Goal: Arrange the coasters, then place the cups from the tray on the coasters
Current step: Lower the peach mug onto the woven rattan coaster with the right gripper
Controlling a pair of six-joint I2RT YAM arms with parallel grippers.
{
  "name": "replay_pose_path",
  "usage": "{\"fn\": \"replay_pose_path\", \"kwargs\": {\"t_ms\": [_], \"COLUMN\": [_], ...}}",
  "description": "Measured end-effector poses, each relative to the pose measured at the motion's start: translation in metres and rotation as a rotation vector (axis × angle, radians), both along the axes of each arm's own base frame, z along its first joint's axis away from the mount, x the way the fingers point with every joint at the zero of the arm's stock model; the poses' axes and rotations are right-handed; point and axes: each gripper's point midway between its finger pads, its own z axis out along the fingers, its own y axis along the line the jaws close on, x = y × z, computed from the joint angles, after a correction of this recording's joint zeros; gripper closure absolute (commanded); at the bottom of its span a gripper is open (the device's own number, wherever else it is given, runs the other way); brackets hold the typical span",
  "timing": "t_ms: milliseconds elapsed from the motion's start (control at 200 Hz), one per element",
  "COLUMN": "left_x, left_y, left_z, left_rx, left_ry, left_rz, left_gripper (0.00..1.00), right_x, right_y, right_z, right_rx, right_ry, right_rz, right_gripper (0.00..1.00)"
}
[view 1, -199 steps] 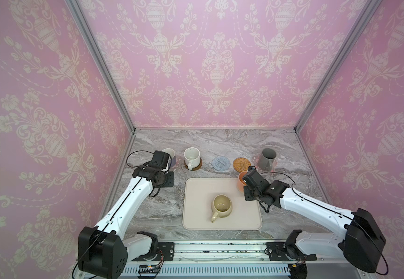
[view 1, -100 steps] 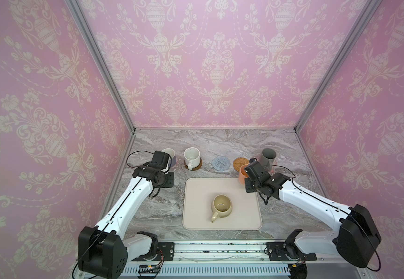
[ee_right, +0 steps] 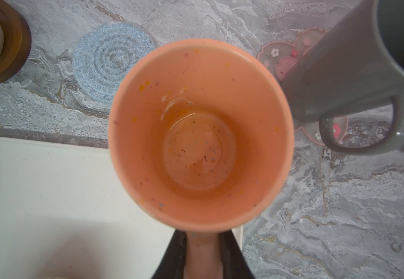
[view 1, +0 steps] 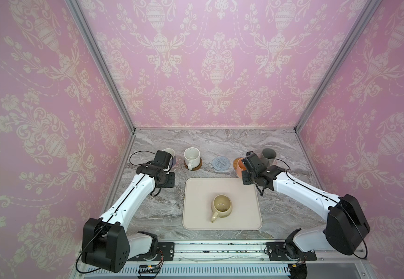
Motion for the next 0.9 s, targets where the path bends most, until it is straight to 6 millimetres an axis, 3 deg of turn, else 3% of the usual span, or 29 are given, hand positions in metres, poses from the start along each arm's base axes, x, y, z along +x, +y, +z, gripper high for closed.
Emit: {"fn": "replay_pose_path", "kwargs": {"t_ms": [901], "left_x": [0.009], "left_y": [-0.002], "left_z": [-0.013], "left_rx": [0.007], "left_ry": [0.028], "left_rz": [0.005], "left_gripper": [0.55], "right_x": [0.054], "right_y": [-0.010], "right_z": [-0.006], "right_rx": [0.000], "right_ry": [-0.063], "right_rz": [-0.032], "right_gripper": [1.00]}}
